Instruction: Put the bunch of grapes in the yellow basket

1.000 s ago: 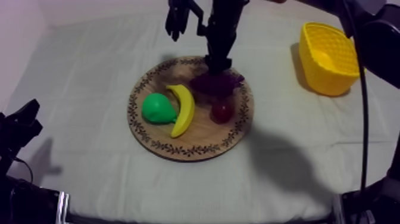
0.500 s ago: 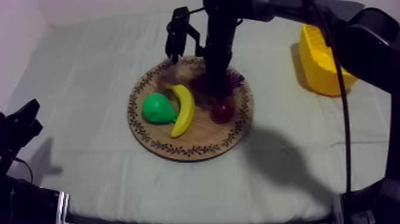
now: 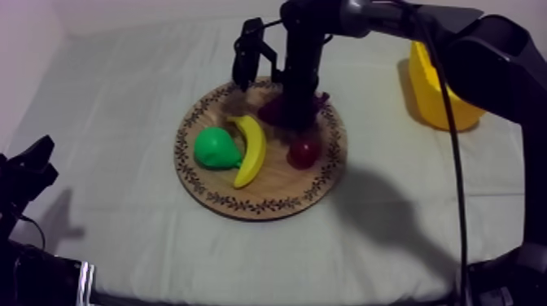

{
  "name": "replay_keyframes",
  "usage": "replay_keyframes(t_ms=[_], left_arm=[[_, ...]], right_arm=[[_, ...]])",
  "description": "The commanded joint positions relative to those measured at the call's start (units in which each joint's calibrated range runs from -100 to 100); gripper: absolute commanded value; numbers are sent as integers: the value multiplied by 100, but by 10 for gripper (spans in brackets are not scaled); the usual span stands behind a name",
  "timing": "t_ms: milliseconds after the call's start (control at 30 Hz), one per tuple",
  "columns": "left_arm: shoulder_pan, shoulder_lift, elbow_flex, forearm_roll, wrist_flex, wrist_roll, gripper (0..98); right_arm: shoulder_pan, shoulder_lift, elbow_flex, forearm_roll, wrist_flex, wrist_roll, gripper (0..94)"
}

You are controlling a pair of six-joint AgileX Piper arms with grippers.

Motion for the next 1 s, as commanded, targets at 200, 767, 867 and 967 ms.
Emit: replay_keyframes(t_ms=[200, 767, 867, 967], left_arm=[[0, 0, -2, -2, -1, 1, 1], [0, 0, -2, -2, -1, 1, 1], [0, 0, -2, -2, -1, 1, 1], [0, 0, -2, -2, -1, 1, 1]], right_arm=[[21, 36, 11, -66, -31, 87, 426], [16, -335, 34, -124, 155, 77, 322], [15, -488, 74, -123, 174, 54, 319], [21, -668, 128, -130, 206, 36, 316]])
